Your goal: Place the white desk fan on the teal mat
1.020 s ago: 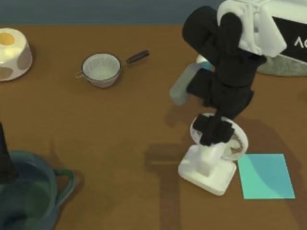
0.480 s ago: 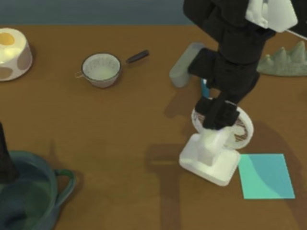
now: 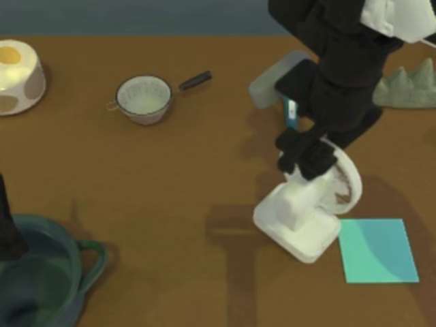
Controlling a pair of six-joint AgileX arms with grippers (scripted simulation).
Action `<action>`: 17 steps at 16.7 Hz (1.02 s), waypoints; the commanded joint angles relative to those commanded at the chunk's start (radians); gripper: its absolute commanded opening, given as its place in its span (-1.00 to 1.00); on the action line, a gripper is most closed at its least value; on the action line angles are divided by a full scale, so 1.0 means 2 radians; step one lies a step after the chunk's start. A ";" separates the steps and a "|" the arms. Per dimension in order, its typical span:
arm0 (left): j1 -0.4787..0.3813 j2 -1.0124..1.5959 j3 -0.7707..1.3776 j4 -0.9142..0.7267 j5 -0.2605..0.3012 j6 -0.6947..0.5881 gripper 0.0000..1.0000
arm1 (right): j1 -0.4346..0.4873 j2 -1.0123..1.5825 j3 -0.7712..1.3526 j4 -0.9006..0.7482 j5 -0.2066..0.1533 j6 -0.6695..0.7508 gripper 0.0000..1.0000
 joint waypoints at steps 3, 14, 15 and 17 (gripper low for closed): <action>0.000 0.000 0.000 0.000 0.000 0.000 1.00 | -0.009 -0.017 -0.012 -0.001 -0.001 0.120 -1.00; 0.000 0.000 0.000 0.000 0.000 0.000 1.00 | -0.064 -0.085 -0.111 -0.019 0.001 0.733 -1.00; 0.000 0.000 0.000 0.000 0.000 0.000 1.00 | -0.070 -0.092 -0.121 -0.020 0.002 0.787 -1.00; 0.000 0.000 0.000 0.000 0.000 0.000 1.00 | -0.080 -0.106 -0.137 -0.019 0.002 0.884 -1.00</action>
